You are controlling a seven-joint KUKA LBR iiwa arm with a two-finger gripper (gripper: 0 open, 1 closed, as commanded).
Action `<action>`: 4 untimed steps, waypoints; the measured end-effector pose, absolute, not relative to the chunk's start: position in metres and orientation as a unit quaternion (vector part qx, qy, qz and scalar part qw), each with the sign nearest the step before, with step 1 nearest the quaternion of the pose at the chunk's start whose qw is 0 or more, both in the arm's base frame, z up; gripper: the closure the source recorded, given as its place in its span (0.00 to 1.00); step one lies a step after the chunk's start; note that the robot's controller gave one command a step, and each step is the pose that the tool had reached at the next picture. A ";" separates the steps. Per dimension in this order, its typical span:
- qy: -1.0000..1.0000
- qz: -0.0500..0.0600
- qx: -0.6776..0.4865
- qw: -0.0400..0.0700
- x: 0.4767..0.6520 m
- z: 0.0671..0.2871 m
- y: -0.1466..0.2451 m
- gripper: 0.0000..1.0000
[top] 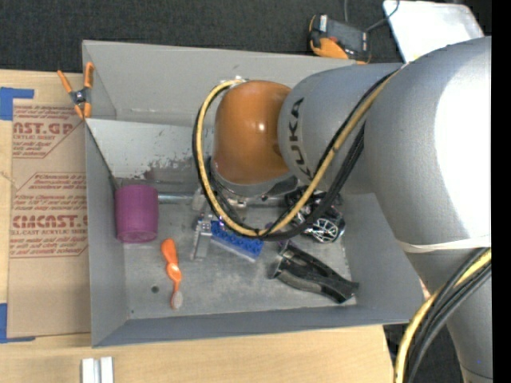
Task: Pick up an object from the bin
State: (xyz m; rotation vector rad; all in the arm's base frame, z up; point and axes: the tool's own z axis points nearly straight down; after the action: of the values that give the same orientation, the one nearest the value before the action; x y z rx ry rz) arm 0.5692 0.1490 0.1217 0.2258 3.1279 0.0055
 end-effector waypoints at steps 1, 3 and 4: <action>0.997 0.002 0.076 0.002 0.576 0.101 0.125 0.00; 1.000 0.003 -0.012 0.004 0.586 0.072 0.043 1.00; 1.000 0.003 -0.013 0.004 0.586 0.072 0.043 1.00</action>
Offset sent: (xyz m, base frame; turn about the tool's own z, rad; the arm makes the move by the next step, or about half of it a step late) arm -0.0056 -0.1314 -0.0517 0.2267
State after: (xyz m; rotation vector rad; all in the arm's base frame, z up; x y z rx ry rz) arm 0.5860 0.0434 0.0725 -0.0396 3.1337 0.0096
